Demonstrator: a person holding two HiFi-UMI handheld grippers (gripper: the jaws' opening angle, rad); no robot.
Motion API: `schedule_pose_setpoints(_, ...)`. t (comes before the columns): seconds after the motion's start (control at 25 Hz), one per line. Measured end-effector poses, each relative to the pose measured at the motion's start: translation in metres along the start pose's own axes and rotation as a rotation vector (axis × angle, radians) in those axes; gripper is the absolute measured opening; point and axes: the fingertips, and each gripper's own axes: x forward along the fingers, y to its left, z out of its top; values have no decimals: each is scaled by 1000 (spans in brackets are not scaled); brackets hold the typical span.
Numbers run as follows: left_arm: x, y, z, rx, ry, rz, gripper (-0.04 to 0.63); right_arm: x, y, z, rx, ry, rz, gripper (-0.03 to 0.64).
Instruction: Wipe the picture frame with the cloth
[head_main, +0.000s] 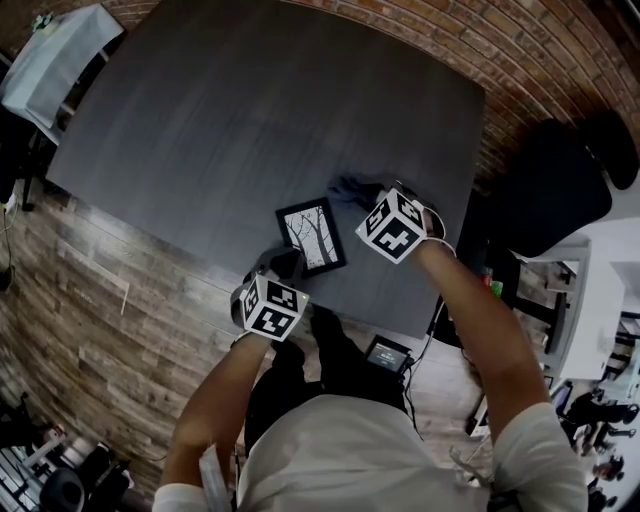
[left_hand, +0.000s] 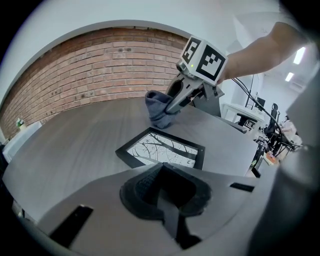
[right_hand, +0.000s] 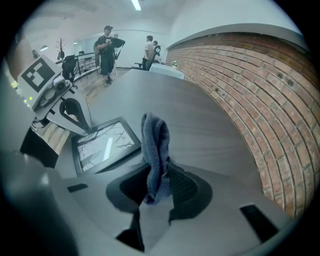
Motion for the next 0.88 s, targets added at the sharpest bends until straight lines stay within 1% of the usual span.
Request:
schedule_pose_setpoints(0.16,-2,-3,2,25,0,-17,10,-7,1,7,-85,6,-60,110)
schedule_pose_setpoints(0.2,-4,-5,4,29,-9,-17,65,-8,2,10,-108,6,-70,110)
schedule_pose_setpoints(0.24,-7,-8,6,30,-24,-18,142,-9,4,14,-133,8,-79,110)
schedule_pose_setpoints(0.28,-10,-11,8,38,-40,-16,191,-9,6,18,-157,12,-86,110)
schedule_pose_setpoints(0.36,-15,-16,9,78,-57,0,256,-7,11,28,-203,24,-99,110)
schedule_pose_setpoints(0.4,-17,-19,7,99,-55,8,270,-6,13,32,-227,32,-105,110)
schedule_pose_setpoints(0.48,-18,-23,0,120,-41,16,287,-3,19,40,-283,54,-119,110)
schedule_pose_setpoints(0.56,-17,-26,-9,121,-20,18,295,1,26,47,-347,81,-133,110)
schedule_pose_setpoints(0.72,-13,-26,-20,116,9,28,296,5,32,65,-491,155,-212,110)
schedule_pose_setpoints(0.88,-8,-23,-23,111,21,34,296,14,39,74,-599,236,-266,110)
